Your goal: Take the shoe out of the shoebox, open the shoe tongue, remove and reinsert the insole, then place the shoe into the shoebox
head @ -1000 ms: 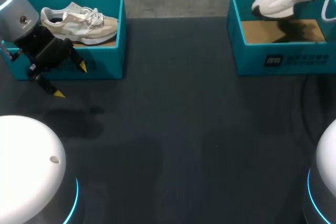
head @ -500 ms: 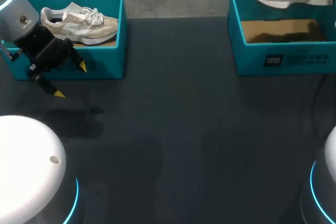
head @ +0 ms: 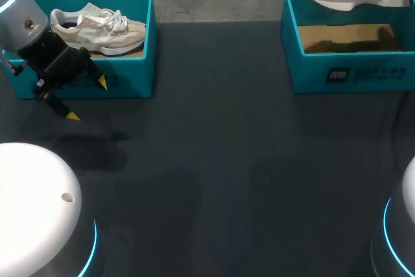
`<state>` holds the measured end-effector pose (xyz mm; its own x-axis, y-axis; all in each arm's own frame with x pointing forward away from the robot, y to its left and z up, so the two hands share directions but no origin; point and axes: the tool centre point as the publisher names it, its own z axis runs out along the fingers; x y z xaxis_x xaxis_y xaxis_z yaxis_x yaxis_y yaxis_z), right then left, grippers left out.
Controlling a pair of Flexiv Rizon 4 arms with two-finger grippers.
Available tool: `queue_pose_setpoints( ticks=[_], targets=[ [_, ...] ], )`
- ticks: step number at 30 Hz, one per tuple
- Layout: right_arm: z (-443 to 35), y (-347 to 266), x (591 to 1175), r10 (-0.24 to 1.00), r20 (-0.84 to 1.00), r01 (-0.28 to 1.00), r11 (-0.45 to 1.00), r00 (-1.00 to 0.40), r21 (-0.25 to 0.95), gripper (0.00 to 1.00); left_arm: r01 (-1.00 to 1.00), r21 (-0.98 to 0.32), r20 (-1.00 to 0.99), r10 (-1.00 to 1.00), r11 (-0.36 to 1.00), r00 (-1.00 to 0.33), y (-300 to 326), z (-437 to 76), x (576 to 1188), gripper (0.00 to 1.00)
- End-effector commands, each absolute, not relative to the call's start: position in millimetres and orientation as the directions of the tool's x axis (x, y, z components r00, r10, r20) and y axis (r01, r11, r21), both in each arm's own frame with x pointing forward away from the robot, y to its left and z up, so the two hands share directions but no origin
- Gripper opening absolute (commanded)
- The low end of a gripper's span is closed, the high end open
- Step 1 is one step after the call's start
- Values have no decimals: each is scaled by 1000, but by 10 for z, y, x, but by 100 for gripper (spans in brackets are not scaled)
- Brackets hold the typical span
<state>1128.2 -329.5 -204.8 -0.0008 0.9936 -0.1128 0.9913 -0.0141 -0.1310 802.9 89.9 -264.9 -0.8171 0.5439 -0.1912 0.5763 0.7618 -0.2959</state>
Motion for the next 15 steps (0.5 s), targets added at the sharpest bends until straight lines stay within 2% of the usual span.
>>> queue_pose_setpoints(
  ticks=[1,3,8,15],
  targets=[
    [-2048,-3280,11218,993,-115,995,-12,0,-103,0,576,-294,-187,545,763,-817,898,-2644,8032,100],
    [-2048,-3280,11218,993,-115,995,-12,0,-103,0,576,-294,-187,545,763,-817,898,-2644,8032,100],
    [-2179,-3289,11134,988,-118,995,-101,100,-2,0,576,-294,-187,545,763,-817,898,-2644,8032,100],
    [-2306,-3261,11083,981,-131,989,-134,140,59,0,576,-294,-187,545,763,-817,898,-2644,8032,100]
  ],
)
